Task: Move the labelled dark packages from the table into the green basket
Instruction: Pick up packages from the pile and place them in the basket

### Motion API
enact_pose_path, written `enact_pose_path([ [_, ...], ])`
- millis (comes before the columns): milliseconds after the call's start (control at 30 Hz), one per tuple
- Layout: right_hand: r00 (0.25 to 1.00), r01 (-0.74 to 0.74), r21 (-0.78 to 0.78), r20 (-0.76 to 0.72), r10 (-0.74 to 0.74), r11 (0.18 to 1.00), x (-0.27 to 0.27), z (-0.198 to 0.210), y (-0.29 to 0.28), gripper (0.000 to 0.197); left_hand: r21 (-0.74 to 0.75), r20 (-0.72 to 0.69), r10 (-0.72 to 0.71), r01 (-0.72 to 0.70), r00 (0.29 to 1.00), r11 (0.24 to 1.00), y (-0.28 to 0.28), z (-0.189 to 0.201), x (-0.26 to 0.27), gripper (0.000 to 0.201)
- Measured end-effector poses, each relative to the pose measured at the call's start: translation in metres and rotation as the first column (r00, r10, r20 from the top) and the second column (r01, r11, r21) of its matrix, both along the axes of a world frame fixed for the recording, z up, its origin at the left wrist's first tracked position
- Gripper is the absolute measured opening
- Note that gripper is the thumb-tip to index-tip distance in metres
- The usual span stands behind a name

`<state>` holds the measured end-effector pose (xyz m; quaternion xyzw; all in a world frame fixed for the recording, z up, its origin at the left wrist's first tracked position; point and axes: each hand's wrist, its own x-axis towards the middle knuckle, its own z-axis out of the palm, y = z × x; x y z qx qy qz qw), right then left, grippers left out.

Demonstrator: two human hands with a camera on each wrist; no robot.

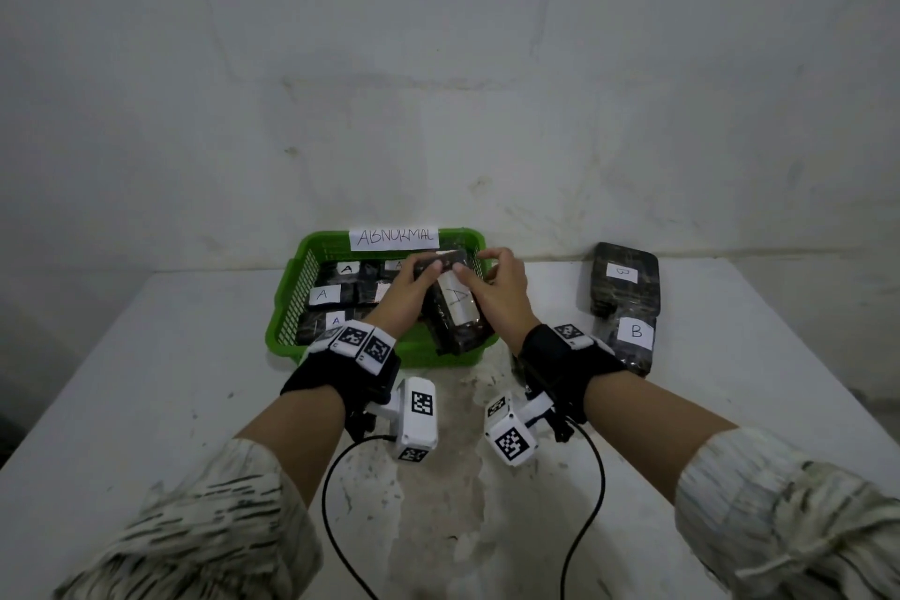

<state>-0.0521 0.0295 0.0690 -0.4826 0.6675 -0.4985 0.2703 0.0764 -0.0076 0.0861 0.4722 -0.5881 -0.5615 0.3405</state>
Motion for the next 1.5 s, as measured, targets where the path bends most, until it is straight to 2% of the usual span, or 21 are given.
enact_pose_path([
  [100,0.969,-0.200,0.103,0.168,0.181,0.974,0.006,0.006,0.001,0.054,-0.045,0.023,-0.028,0.029,0.999,0.999,0.002,0.000,-0.003,0.038],
  [133,0.959,-0.242,0.120,0.177,0.219,0.963,0.008,0.005,0.001,0.055,-0.039,0.013,-0.022,0.023,1.000,0.999,0.003,0.000,-0.005,0.039],
  [267,0.987,-0.151,0.106,0.071,0.144,0.983,0.014,0.003,-0.002,0.051,-0.011,-0.049,0.033,-0.033,0.998,0.999,0.005,-0.002,-0.011,0.041],
  [367,0.953,-0.251,0.114,0.205,0.225,0.961,0.013,0.000,-0.006,0.053,-0.033,-0.083,0.091,-0.094,0.992,0.995,0.002,-0.003,-0.010,0.029],
  [433,0.934,-0.313,0.137,0.221,0.279,0.940,0.013,0.001,-0.003,0.057,-0.021,-0.118,0.128,-0.131,0.985,0.991,-0.002,-0.003,-0.007,0.023],
  [500,0.945,-0.298,0.131,0.178,0.273,0.946,0.012,0.001,-0.001,0.062,-0.005,-0.137,0.124,-0.126,0.983,0.992,0.000,-0.004,-0.007,0.031],
  [567,0.965,-0.230,0.096,0.149,0.215,0.968,0.012,0.002,0.001,0.062,-0.002,-0.111,0.093,-0.094,0.989,0.996,0.007,-0.006,-0.008,0.048],
  [633,0.970,-0.194,0.064,0.163,0.182,0.979,0.014,0.002,0.001,0.061,-0.006,-0.078,0.079,-0.080,0.994,0.997,0.013,-0.011,-0.010,0.054],
  [800,0.932,-0.301,0.104,0.243,0.269,0.948,0.015,-0.003,0.002,0.075,0.032,-0.068,0.139,-0.137,0.988,0.990,0.005,-0.017,-0.005,0.048],
  [900,0.940,-0.272,0.076,0.235,0.248,0.959,0.010,-0.002,0.002,0.072,0.051,-0.065,0.106,-0.103,0.992,0.993,0.003,-0.019,-0.003,0.050],
  [1000,0.946,-0.200,0.030,0.267,0.185,0.979,0.009,-0.002,0.001,0.069,0.010,-0.020,0.033,-0.033,0.999,0.999,0.005,-0.022,-0.005,0.054],
  [1133,0.911,-0.265,0.047,0.340,0.234,0.963,0.008,-0.007,0.001,0.079,-0.022,-0.031,0.053,-0.054,0.998,0.998,0.004,-0.022,-0.003,0.052],
  [1200,0.906,-0.309,0.067,0.325,0.272,0.949,0.007,-0.009,0.002,0.087,-0.022,-0.041,0.091,-0.092,0.995,0.995,0.001,-0.022,-0.002,0.053],
  [1300,0.916,-0.297,0.052,0.299,0.269,0.954,0.006,-0.008,0.003,0.087,-0.082,-0.031,0.124,-0.126,0.992,0.989,-0.003,-0.024,-0.001,0.068],
  [1367,0.918,-0.306,0.048,0.278,0.282,0.951,0.007,-0.003,0.005,0.084,-0.161,0.008,0.125,-0.122,0.992,0.979,-0.007,-0.023,0.001,0.061],
  [1433,0.929,-0.327,0.072,0.210,0.306,0.942,0.005,0.001,0.007,0.077,-0.109,-0.008,0.087,-0.088,0.996,0.990,-0.008,-0.019,0.002,0.042],
  [1500,0.920,-0.365,0.075,0.183,0.347,0.928,0.003,0.003,0.008,0.072,0.093,-0.108,0.064,-0.054,0.992,0.994,-0.009,-0.016,0.003,0.035],
])
